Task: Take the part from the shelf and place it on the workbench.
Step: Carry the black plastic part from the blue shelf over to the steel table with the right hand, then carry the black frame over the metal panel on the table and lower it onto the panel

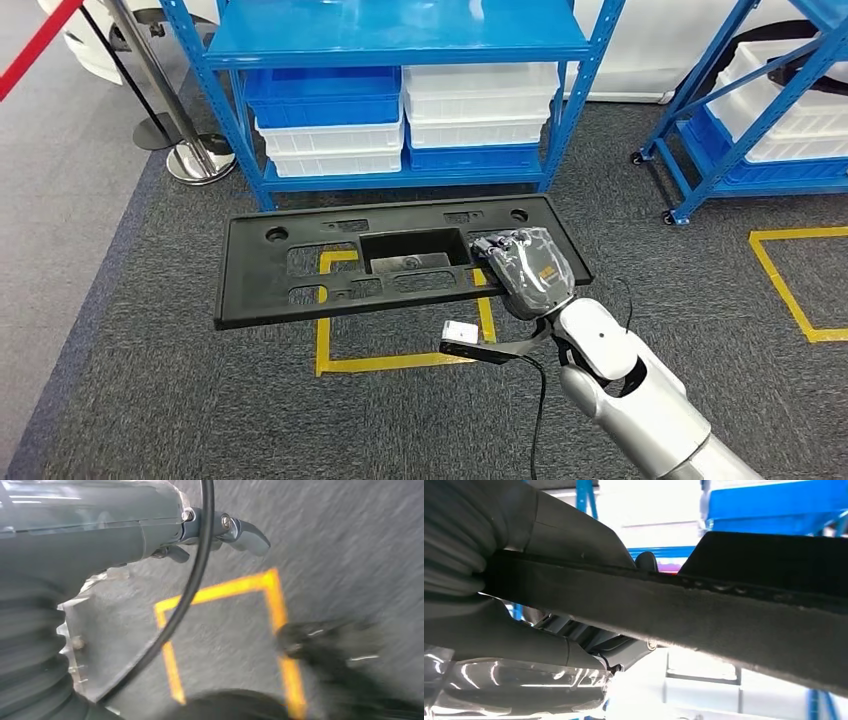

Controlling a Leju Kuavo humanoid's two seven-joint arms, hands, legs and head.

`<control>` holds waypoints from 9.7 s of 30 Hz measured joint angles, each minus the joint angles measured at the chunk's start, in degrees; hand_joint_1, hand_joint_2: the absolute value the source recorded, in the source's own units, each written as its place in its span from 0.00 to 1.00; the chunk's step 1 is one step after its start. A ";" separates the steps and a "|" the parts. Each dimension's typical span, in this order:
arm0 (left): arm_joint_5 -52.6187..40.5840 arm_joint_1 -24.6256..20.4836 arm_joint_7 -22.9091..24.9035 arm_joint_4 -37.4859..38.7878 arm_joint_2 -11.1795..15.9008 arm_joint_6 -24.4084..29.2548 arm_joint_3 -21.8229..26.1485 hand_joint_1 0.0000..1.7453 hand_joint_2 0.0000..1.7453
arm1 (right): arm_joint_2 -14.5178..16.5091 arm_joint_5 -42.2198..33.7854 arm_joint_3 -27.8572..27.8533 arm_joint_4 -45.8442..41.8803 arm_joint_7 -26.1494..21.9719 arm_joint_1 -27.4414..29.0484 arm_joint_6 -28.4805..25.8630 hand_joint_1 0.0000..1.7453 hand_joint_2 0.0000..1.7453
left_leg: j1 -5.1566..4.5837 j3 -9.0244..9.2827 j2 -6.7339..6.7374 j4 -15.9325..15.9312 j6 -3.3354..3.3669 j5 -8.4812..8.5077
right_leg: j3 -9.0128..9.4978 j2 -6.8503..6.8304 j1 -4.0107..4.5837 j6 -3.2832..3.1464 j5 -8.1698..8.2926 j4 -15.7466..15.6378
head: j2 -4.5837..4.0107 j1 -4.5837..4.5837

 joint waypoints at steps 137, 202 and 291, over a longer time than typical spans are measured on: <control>-30.52 -4.59 12.78 -12.65 8.12 -12.62 13.95 0.00 1.00 | 0.77 -13.54 6.27 -1.25 -1.28 -3.40 6.04 1.00 1.00 | -1.68 1.49 4.16 -4.61 3.99 -1.02 | -1.21 -2.11 0.51 0.86 -0.10 2.93 | 0.00 0.08; -53.40 -4.11 10.90 -12.29 11.12 -21.47 22.56 0.00 1.00 | -0.79 -14.49 9.90 1.08 -2.85 -5.06 6.67 1.00 1.00 | -1.46 -0.67 6.43 -4.57 2.73 1.12 | 1.86 -2.55 1.60 -0.41 -1.44 -0.72 | 0.00 0.06; -36.26 9.79 8.22 -24.49 4.83 -16.54 29.43 0.00 1.00 | -2.68 -8.19 -1.33 -1.91 2.63 -15.41 10.74 1.00 1.00 | -1.61 -3.13 -0.07 -3.30 3.66 2.47 | 2.90 2.70 0.90 0.29 -2.78 -0.33 | 0.00 0.05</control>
